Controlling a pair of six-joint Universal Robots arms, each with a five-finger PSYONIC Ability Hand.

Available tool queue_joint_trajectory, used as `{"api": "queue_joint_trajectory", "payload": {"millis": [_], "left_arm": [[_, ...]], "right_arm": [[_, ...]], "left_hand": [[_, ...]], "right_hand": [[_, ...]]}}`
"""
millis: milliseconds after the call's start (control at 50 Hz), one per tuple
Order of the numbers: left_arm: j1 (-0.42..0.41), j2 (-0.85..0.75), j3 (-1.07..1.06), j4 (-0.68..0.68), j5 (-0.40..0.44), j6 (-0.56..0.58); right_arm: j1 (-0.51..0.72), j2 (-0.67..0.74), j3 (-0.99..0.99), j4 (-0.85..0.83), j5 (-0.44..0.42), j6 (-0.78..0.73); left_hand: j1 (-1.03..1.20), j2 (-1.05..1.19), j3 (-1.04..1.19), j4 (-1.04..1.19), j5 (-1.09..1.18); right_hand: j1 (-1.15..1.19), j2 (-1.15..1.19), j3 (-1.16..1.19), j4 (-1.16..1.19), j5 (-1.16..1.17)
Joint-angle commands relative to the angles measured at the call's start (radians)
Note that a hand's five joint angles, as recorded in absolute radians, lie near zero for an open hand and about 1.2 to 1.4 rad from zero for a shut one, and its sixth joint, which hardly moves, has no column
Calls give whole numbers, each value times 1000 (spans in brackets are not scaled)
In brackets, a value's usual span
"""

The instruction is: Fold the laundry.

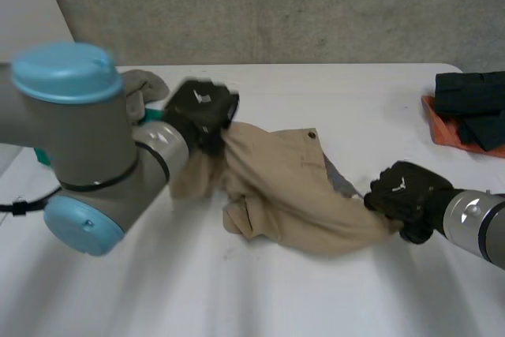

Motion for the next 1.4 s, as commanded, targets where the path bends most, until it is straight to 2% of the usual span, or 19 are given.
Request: {"api": "queue_joint_trajectory", "payload": {"millis": [20, 40, 60, 140, 260, 380, 500, 600, 760, 800, 840, 880, 900, 960, 1040, 1100, 1200, 1280, 1400], "left_arm": [[-21, -44, -28, -116, -7, 11], [-16, -27, -41, -134, -13, 11], [-13, -16, -49, -143, -19, 11], [31, 77, -101, -162, -45, 5], [135, 215, -149, -165, -32, -14], [235, 206, -146, -160, 21, -32], [311, 70, -115, -165, 59, -24], [332, -45, -97, -177, 68, -24], [318, -169, -90, -151, 117, 28], [303, -192, -81, -131, 123, 34], [283, -208, -63, -118, 120, 35], [272, -212, -46, -113, 114, 35], [263, -212, -20, -108, 104, 35], [254, -208, 47, -91, 70, 35], [239, -179, 295, -41, -34, 16], [229, -165, 441, -16, -71, -9], [211, -153, 734, 103, -113, -98], [197, -156, 848, 143, -145, -121], [171, -143, 851, 139, -156, -120]], "right_arm": [[13, 18, -49, -50, 19, 106], [13, 15, -77, -67, 22, 151], [16, 15, -90, -71, 21, 171], [30, 21, -175, -81, 21, 260], [89, 126, -340, -76, 24, 346], [161, 278, -485, -76, 47, 400], [234, 446, -603, -77, 103, 536], [272, 521, -614, -113, 113, 614], [307, 570, -557, -257, 151, 667], [315, 581, -542, -304, 171, 674], [321, 593, -540, -335, 191, 685], [323, 595, -543, -349, 205, 694], [320, 586, -554, -363, 218, 705], [310, 556, -586, -401, 237, 725], [290, 507, -690, -536, 252, 729], [277, 486, -790, -678, 260, 717], [264, 473, -945, -899, 304, 699], [263, 475, -1034, -984, 324, 702], [264, 483, -1097, -943, 311, 708]], "left_hand": [[-222, -277, -271, -279, -254], [-494, -549, -543, -551, -525], [-578, -633, -627, -635, -610], [-757, -813, -807, -814, -789], [-960, -1016, -1009, -1017, -992], [-961, -1017, -1011, -1018, -993], [-961, -1017, -1011, -1018, -993], [-961, -1017, -1011, -1018, -993], [-940, -995, -989, -997, -972], [-823, -879, -873, -881, -855], [-486, -542, -536, -543, -518], [-99, -155, -149, -156, -131], [257, 202, 208, 200, 225], [261, 205, 211, 204, 229], [261, 205, 211, 204, 229], [261, 205, 211, 204, 229], [261, 205, 211, 204, 229], [261, 205, 211, 204, 229], [261, 205, 211, 204, 229]], "right_hand": [[-401, -403, -405, -410, -430], [-608, -611, -613, -617, -637], [-677, -680, -682, -686, -706], [-827, -830, -832, -836, -856], [-833, -836, -838, -843, -862], [-833, -836, -838, -843, -862], [-816, -819, -821, -825, -845], [-725, -727, -729, -734, -754], [-587, -589, -591, -596, -616], [-452, -455, -457, -462, -482], [-145, -147, -149, -154, -174], [380, 377, 375, 370, 350], [389, 386, 384, 379, 359], [389, 386, 384, 379, 359], [389, 386, 384, 379, 359], [389, 386, 384, 379, 359], [389, 386, 384, 379, 359], [389, 386, 384, 379, 359], [389, 386, 384, 379, 359]]}}
